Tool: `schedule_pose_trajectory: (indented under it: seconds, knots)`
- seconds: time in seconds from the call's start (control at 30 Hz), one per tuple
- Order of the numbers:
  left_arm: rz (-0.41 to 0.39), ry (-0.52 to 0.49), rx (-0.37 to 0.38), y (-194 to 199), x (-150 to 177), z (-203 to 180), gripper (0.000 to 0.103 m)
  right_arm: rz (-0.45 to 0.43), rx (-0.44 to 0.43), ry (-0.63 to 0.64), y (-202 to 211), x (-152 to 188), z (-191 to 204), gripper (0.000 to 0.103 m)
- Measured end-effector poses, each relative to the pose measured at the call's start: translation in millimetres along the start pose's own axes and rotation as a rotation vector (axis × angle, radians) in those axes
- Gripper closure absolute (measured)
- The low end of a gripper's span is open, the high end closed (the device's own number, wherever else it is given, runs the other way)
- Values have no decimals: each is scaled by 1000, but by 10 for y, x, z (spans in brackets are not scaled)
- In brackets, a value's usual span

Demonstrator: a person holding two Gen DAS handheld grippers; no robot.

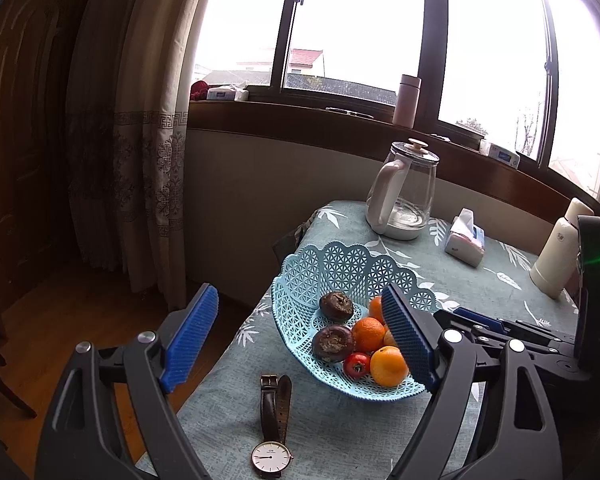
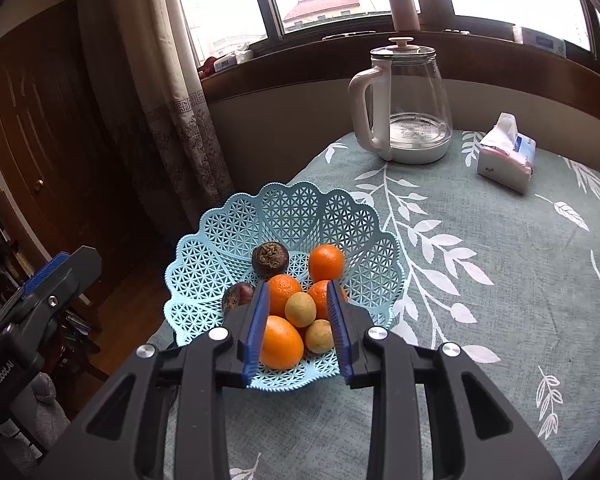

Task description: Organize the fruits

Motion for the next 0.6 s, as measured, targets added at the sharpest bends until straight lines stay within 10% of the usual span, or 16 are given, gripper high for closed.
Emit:
schedule_pose_trajectory:
  seconds: [0.27, 0.6]
  knots:
    - [-16, 21, -8, 59, -33, -5, 3, -56, 23, -45, 206, -7, -88, 17]
    - [-26, -9, -21, 106, -49, -76, 3, -67, 115, -29, 393, 111, -145, 8]
Point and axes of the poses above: each gripper's, at about its wrist camera, not at the fingertips, and y roughly against the way its jaws point, z to its left, x to its underside, the point moved 3 cm from there along -y, roughly the way its jaws point, and after that the axes turned 15 degrees about x, right-handed, at the moved point
